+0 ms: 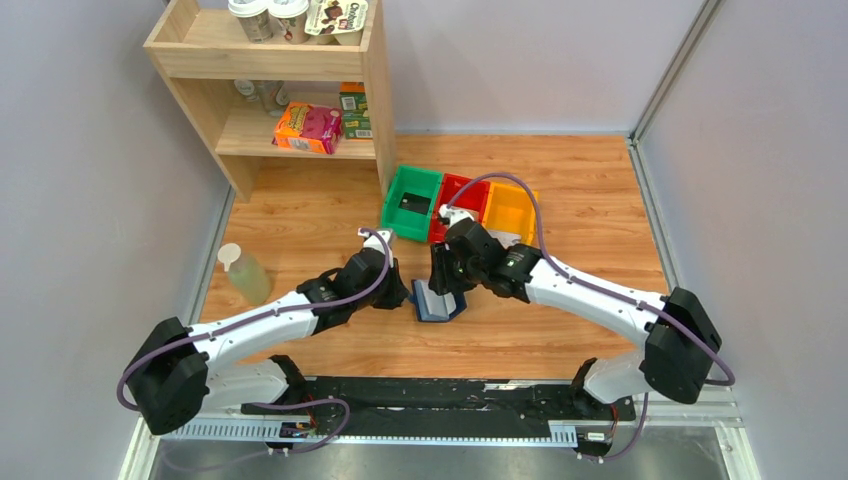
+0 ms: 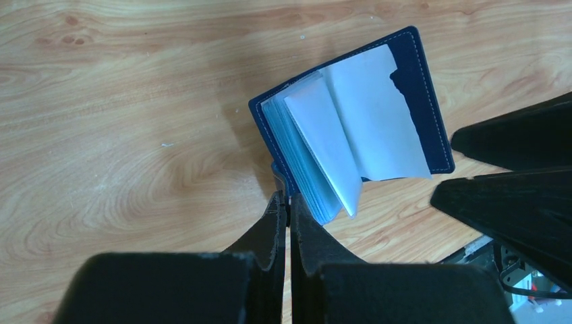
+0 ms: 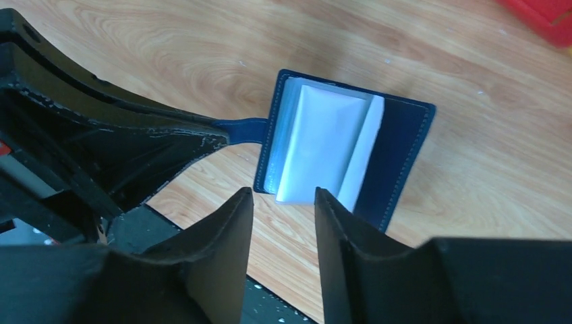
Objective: Take the credit cards out of the card holder
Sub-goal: Open the card holder at the center of the board.
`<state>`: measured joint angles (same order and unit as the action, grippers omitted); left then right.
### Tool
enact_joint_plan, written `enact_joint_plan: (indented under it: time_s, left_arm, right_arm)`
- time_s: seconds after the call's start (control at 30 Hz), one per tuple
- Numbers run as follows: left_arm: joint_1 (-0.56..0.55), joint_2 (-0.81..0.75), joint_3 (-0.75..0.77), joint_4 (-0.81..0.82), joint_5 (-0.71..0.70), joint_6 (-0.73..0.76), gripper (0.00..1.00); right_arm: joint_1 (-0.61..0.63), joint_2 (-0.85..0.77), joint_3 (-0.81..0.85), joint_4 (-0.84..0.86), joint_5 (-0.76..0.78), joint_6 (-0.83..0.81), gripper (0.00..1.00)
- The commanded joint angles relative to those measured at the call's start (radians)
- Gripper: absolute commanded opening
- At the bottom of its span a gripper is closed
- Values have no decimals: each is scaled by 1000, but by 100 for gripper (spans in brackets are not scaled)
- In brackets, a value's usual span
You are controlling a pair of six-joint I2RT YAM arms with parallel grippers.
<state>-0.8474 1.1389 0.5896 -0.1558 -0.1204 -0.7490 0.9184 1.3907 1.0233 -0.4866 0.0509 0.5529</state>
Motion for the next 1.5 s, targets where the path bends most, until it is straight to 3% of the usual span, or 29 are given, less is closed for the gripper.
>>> enact_joint_plan:
  time_s: [0.0,0.17,0.3,0.43,0.57,0.83,1.1,1.33,1.47]
  left_arm:
    - [4,-25,44,2,7,17,0]
    - [5,-33,42,1,11,11,0]
    - [4,-36,42,-1,13,13,0]
    - [4,-42,45,-4,15,13,0]
    - [4,-51,44,-16,5,10,0]
    - [5,-79,4,-42,-27,-6,0]
    - [4,-80,-43,-45,-45,-26,0]
    - [4,-61,-82,-48,-77,-29,0]
    - [5,-22,-105,-42,-97,-30,0]
  right_arm:
    - [16,47,31,88,-108,-10,37]
    - [28,109,26,114,-109,-4,40]
    - [42,160,31,95,-51,-10,64]
    - [45,206,35,77,27,-4,73]
    - [43,225,28,51,78,-4,72]
    - [-1,188,-43,72,83,1,57]
    - [-30,169,-115,126,38,18,55]
    - [-78,172,-172,117,101,81,60]
    - [-79,176,-196,129,113,90,55]
